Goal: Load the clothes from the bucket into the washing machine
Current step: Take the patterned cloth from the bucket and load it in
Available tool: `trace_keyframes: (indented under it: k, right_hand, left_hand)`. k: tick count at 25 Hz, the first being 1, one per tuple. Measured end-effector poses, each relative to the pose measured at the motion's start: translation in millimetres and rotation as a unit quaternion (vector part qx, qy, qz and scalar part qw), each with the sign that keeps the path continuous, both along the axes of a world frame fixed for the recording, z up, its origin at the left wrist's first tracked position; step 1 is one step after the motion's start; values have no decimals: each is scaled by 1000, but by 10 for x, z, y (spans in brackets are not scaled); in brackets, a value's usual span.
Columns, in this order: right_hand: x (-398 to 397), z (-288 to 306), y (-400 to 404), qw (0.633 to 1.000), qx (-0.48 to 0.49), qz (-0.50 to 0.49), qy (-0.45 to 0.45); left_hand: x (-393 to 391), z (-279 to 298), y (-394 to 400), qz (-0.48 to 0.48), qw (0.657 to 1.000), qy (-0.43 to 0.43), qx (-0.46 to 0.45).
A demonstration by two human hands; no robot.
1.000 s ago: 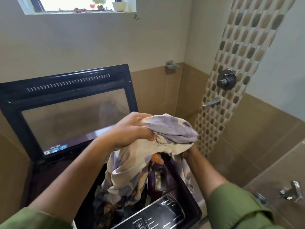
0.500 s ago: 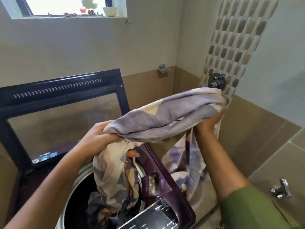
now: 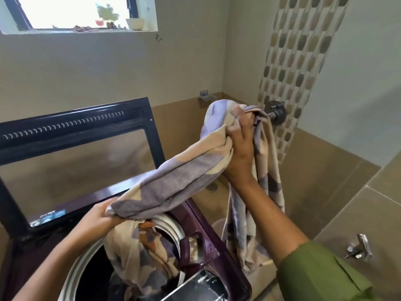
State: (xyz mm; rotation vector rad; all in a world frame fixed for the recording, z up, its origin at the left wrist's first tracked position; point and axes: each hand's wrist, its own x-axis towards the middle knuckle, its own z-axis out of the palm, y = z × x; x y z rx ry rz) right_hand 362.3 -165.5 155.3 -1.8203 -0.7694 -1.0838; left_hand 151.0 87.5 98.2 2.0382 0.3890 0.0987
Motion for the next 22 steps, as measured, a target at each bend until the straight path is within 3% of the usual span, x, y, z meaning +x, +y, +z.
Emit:
trace_keyframes:
  k: [3, 6, 8, 10, 11, 13, 16, 19, 20, 22]
  right_hand:
    - [-178, 61, 213, 992, -100, 36, -70]
    - [-430, 62, 458, 973, -182, 110, -94]
    - [-532, 39, 642, 953, -226, 164, -117]
    - [-650, 6, 776, 939, -264, 186, -117]
    - [-707, -32, 822, 933, -276, 198, -115]
    - [-753, -100, 848, 924, -281, 240, -101]
    - [-641, -232, 730, 928, -261, 267, 5]
    - [-550, -510, 517, 948, -227, 187, 120]
    - [-534, -634, 460, 943, -239, 142, 184]
    - [-459, -938, 392, 892, -311, 46, 324]
  left_hand:
    - [-58, -148, 144, 14, 994, 54, 91]
    - [-60, 20, 169, -97, 986, 100, 96]
    - [2, 223, 107, -117, 992, 56, 0]
    - [166, 504, -81, -103, 987, -57, -111]
    - [262, 618, -177, -96, 984, -98, -114]
    - [398, 739, -343, -96, 986, -134, -33]
    - [417, 719, -334, -13, 992, -122, 36]
    - [384, 708, -277, 26, 992, -122, 11]
    - [382, 726, -306, 5, 992, -129, -4]
    - [382, 778, -402, -41, 989, -140, -24]
